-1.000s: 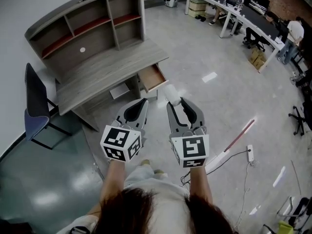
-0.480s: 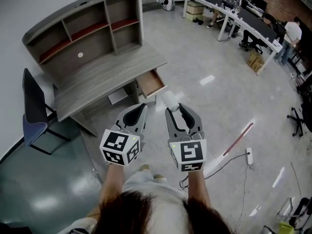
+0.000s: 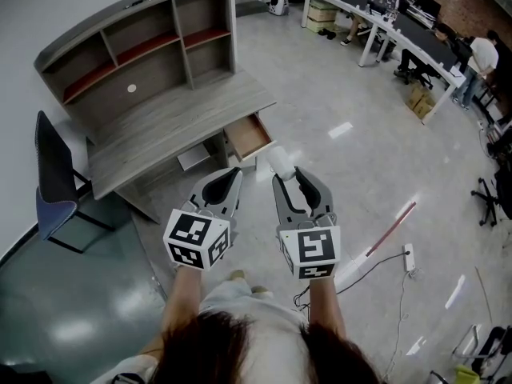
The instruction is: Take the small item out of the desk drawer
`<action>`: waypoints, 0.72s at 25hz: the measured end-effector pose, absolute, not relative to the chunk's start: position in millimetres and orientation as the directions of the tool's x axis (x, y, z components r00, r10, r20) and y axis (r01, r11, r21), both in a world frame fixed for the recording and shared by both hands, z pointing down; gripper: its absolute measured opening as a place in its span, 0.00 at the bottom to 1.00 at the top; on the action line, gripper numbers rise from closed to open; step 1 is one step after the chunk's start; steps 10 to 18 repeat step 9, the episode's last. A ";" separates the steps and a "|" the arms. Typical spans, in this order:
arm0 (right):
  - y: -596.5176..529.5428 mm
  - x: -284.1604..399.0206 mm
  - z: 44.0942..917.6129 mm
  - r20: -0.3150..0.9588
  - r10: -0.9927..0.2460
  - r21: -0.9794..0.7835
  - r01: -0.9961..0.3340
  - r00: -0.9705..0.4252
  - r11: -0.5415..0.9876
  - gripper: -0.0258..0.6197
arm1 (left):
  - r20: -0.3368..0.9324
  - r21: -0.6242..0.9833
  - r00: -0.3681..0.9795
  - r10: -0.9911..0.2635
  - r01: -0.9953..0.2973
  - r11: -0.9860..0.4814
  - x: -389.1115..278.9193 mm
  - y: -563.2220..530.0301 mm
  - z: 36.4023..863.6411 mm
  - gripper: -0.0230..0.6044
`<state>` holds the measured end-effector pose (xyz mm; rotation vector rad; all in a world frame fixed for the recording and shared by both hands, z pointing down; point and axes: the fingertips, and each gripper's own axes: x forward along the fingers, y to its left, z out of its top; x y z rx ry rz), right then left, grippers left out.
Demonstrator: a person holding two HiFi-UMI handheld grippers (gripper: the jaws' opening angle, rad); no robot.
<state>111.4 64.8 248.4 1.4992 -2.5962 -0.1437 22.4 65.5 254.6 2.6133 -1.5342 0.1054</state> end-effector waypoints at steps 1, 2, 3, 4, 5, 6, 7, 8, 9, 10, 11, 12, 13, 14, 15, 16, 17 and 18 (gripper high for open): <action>63.2 110.8 248.4 0.074 -0.866 0.150 -0.853 -0.494 0.499 0.28 | 0.115 0.060 0.488 -0.865 -0.873 -0.484 21.6 64.1 254.7 0.06; 61.5 110.2 248.3 0.074 -0.866 0.147 -0.854 -0.494 0.500 0.28 | 0.116 0.061 0.488 -0.865 -0.873 -0.484 20.9 62.6 254.7 0.06; 59.8 109.4 248.3 0.076 -0.865 0.143 -0.853 -0.496 0.501 0.28 | 0.117 0.062 0.488 -0.865 -0.873 -0.484 20.1 61.0 254.6 0.06; 58.1 108.4 248.4 0.077 -0.864 0.139 -0.853 -0.497 0.503 0.28 | 0.117 0.063 0.488 -0.865 -0.873 -0.484 19.2 59.1 254.6 0.06; 56.2 107.3 249.0 0.077 -0.864 0.137 -0.853 -0.497 0.503 0.28 | 0.118 0.064 0.488 -0.865 -0.873 -0.484 18.1 57.1 255.0 0.06; 54.3 106.1 249.9 0.078 -0.864 0.135 -0.853 -0.497 0.503 0.28 | 0.118 0.064 0.488 -0.865 -0.873 -0.484 16.8 55.1 255.8 0.06; 52.4 104.9 251.0 0.080 -0.864 0.134 -0.854 -0.497 0.504 0.28 | 0.119 0.065 0.488 -0.865 -0.873 -0.484 15.7 53.1 256.7 0.06; 50.4 103.8 252.3 0.081 -0.864 0.133 -0.854 -0.497 0.504 0.28 | 0.120 0.065 0.488 -0.864 -0.873 -0.484 14.5 51.1 257.7 0.06; 48.5 102.6 253.6 0.082 -0.864 0.131 -0.854 -0.497 0.504 0.28 | 0.121 0.066 0.488 -0.864 -0.873 -0.484 13.4 49.1 258.8 0.06; 48.5 102.6 253.6 0.082 -0.864 0.131 -0.854 -0.497 0.504 0.28 | 0.121 0.066 0.488 -0.864 -0.873 -0.484 13.4 49.1 258.8 0.06; 48.5 102.6 253.6 0.082 -0.864 0.131 -0.854 -0.497 0.504 0.28 | 0.121 0.066 0.488 -0.864 -0.873 -0.484 13.4 49.1 258.8 0.06; 48.5 102.6 253.6 0.082 -0.864 0.131 -0.854 -0.497 0.504 0.28 | 0.121 0.066 0.488 -0.864 -0.873 -0.484 13.4 49.1 258.8 0.06; 48.5 102.6 253.6 0.082 -0.864 0.131 -0.854 -0.497 0.504 0.28 | 0.121 0.066 0.488 -0.864 -0.873 -0.484 13.4 49.1 258.8 0.06; 48.5 102.6 253.6 0.082 -0.864 0.131 -0.854 -0.497 0.504 0.28 | 0.121 0.066 0.488 -0.864 -0.873 -0.484 13.4 49.1 258.8 0.06; 48.5 102.6 253.6 0.082 -0.864 0.131 -0.854 -0.497 0.504 0.28 | 0.121 0.066 0.488 -0.864 -0.873 -0.484 13.4 49.1 258.8 0.06; 48.5 102.6 253.6 0.082 -0.864 0.131 -0.854 -0.497 0.504 0.28 | 0.121 0.066 0.488 -0.864 -0.873 -0.484 13.4 49.1 258.8 0.06; 48.5 102.6 253.6 0.082 -0.864 0.131 -0.854 -0.497 0.504 0.28 | 0.121 0.066 0.488 -0.864 -0.873 -0.484 13.4 49.1 258.8 0.06; 48.5 102.6 253.6 0.082 -0.864 0.131 -0.854 -0.497 0.504 0.28 | 0.121 0.066 0.488 -0.864 -0.873 -0.484 13.4 49.1 258.8 0.06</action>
